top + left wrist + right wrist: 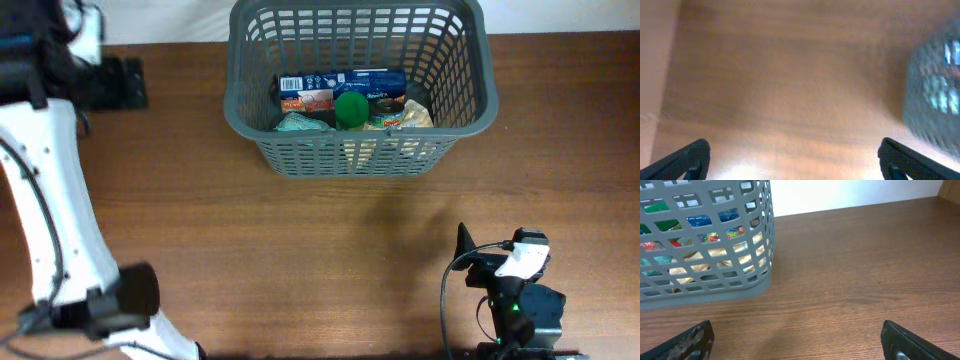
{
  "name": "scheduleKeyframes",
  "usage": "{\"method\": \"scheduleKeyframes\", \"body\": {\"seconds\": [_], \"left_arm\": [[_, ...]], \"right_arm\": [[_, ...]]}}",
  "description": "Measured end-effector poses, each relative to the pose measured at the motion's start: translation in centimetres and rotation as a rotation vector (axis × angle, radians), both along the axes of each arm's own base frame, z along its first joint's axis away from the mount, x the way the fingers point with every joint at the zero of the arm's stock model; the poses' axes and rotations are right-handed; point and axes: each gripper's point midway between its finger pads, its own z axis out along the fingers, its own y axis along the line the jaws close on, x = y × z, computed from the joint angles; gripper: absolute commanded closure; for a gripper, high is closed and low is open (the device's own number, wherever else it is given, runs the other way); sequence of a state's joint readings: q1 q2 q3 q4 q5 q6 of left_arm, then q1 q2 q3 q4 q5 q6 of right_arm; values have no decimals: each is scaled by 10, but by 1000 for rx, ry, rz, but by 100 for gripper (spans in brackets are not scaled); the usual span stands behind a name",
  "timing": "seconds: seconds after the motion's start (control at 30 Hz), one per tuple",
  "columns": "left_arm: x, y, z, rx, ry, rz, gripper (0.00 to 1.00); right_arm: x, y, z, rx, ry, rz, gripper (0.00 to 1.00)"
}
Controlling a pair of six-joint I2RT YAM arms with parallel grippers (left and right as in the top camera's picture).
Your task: Pack container
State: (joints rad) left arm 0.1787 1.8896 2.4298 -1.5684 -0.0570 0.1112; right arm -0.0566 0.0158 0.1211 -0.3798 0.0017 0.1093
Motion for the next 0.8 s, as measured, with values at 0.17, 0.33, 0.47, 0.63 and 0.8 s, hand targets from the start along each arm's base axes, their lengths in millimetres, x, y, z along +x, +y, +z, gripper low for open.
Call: {"method": "scheduleKeyframes", "body": {"seconds": [0.17, 0.33, 0.47, 0.63, 0.8], "left_arm": [[-42, -33, 6, 6, -53, -69, 1], [-36, -63, 60, 9, -500, -166, 1], [-63, -87, 83, 5, -806, -253, 1], [-111, -98, 51, 4, -936, -291, 1], [-141, -99, -3, 5, -970, -298, 1]], "right_arm": [[0, 0, 0, 0, 0, -2, 1], [0, 0, 1, -1, -3, -2, 1], [0, -1, 1, -1, -5, -2, 1], [0, -1, 1, 0, -6, -2, 1], [0, -1, 1, -1, -8, -2, 1]]}}
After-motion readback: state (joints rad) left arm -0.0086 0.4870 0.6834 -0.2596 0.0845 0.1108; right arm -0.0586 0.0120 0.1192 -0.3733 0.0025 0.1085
